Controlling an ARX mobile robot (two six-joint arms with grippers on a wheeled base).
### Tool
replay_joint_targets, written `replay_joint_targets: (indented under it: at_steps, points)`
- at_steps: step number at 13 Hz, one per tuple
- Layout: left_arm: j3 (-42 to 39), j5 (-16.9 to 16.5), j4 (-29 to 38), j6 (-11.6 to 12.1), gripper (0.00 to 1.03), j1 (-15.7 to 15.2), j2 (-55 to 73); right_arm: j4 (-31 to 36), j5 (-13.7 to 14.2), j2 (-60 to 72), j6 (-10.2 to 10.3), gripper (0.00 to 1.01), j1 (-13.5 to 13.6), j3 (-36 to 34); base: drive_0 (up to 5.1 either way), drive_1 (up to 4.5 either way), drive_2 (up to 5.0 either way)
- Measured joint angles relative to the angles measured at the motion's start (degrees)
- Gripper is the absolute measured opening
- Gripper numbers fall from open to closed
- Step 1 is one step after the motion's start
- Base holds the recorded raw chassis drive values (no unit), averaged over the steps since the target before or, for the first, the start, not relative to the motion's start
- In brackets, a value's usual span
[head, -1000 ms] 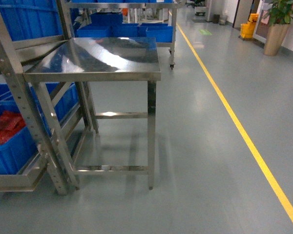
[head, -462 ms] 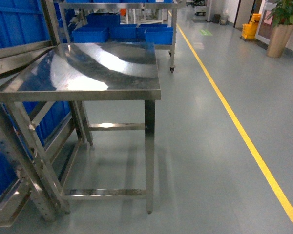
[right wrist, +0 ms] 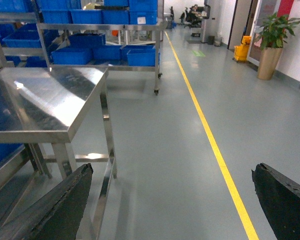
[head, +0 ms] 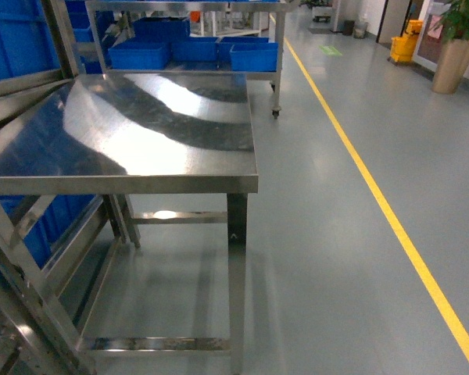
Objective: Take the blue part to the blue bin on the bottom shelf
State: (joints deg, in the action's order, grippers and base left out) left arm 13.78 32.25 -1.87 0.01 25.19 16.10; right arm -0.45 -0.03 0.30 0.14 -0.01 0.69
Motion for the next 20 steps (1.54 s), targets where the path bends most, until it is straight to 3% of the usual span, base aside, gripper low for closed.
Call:
replay_joint_targets:
  at_steps: [3, 6, 20]
  points:
    - [-0.07, -0.2, 0.17, 0.0, 0.44, 0.0, -0.09, 0.28, 0.02, 0.0, 0.0, 0.98, 0.0, 0.0, 0.1, 4.3, -4.1]
    - [-0.07, -0.24, 0.2, 0.0, 0.44, 0.0, -0.13, 0.09, 0.15, 0.0, 0.0, 0.98, 0.0, 0.0, 0.0, 0.0, 0.0]
    - [-0.07, -0.13, 0.15, 0.0, 0.44, 0.0, -0.22, 0.28, 0.04, 0.0, 0.0, 0.98, 0.0, 0.0, -4.7, 2.35, 2.4]
